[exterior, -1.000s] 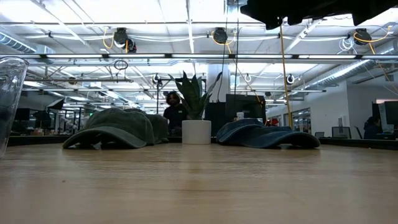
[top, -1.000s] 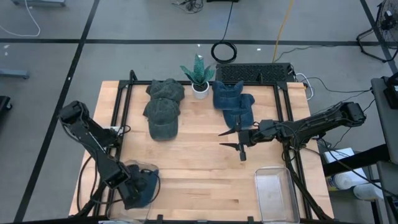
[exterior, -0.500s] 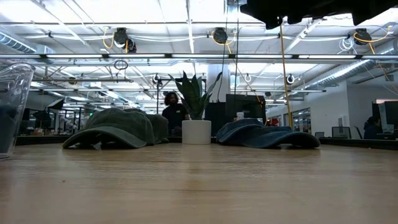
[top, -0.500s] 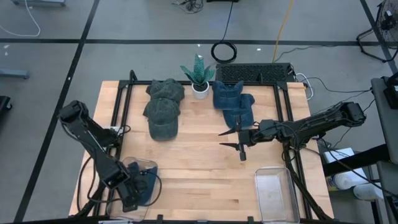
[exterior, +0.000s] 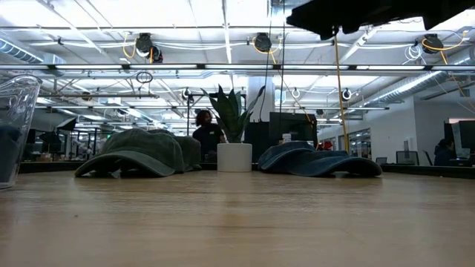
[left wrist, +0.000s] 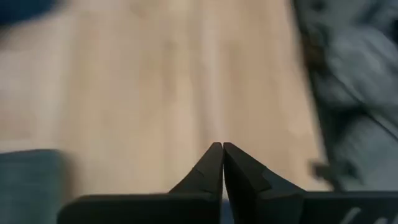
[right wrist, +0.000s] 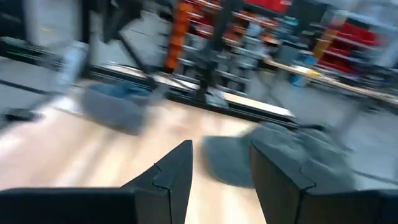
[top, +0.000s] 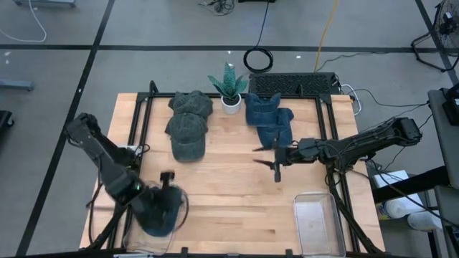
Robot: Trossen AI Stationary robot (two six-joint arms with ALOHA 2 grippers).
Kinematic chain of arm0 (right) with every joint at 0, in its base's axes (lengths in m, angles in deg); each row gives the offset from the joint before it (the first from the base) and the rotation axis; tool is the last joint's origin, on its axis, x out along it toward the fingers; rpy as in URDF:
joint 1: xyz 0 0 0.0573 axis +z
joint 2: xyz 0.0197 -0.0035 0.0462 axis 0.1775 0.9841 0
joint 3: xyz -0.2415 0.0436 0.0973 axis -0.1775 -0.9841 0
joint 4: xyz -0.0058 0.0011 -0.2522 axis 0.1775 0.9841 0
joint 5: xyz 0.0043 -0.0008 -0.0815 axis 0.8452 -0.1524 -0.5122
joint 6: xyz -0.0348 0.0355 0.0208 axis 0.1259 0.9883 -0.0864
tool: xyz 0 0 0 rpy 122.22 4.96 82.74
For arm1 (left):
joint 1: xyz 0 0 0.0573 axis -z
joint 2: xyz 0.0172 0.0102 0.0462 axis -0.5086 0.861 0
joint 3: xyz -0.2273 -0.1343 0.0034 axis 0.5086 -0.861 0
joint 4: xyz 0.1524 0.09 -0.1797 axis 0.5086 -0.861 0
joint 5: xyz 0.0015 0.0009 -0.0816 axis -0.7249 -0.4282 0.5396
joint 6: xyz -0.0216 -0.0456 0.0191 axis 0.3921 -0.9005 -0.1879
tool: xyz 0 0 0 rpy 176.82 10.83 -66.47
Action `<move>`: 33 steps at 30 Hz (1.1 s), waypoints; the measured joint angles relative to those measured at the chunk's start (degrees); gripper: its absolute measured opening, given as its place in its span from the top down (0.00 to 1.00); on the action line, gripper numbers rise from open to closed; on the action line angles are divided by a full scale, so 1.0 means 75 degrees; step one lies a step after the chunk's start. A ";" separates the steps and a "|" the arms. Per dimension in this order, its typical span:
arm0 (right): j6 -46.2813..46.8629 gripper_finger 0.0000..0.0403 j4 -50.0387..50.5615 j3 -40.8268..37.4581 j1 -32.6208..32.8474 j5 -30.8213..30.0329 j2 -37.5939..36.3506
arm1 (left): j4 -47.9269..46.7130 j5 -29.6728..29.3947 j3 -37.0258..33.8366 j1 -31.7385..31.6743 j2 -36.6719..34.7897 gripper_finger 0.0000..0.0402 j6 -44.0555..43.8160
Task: Pick & Place hat
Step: Put the bottom blue cap into the left transparent bin
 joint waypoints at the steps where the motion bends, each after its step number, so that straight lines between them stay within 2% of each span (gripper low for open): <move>1: -0.0055 0.64 0.0126 0.0000 -0.0001 -0.0293 -0.0038 | -0.0122 -0.0257 0.0000 -0.0227 -0.0136 0.93 0.0006; 4: -0.0118 0.64 0.0553 0.0000 -0.0006 -0.0903 -0.0160 | -0.0482 -0.0793 -0.0006 -0.0982 -0.0569 0.88 0.0303; 7: 0.0057 0.64 0.1122 0.0000 -0.0001 -0.1248 -0.0405 | -0.0396 -0.0864 -0.0016 -0.1758 -0.1023 0.79 0.1116; 12: 0.0988 0.64 0.2450 0.0000 -0.0057 -0.1726 -0.1086 | 0.0729 -0.0754 -0.0196 -0.2965 -0.1871 0.63 0.3123; 16: 0.1605 0.64 0.3606 0.0000 -0.0165 -0.2215 -0.1574 | 0.2391 0.0545 -0.1087 -0.3857 -0.2804 0.54 0.4713; 19: 0.1899 0.64 0.4272 0.0000 -0.0292 -0.2888 -0.1696 | 0.3705 0.1506 -0.2104 -0.4595 -0.3525 0.51 0.5324; 23: 0.1932 0.64 0.4468 0.0000 -0.0455 -0.3417 -0.1687 | 0.4909 0.2300 -0.3506 -0.5713 -0.4345 0.49 0.5396; 33: 0.1906 0.64 0.3898 0.0000 -0.0469 -0.3414 -0.1687 | 0.6431 0.4742 -0.5717 -0.8610 -0.5508 0.49 0.5678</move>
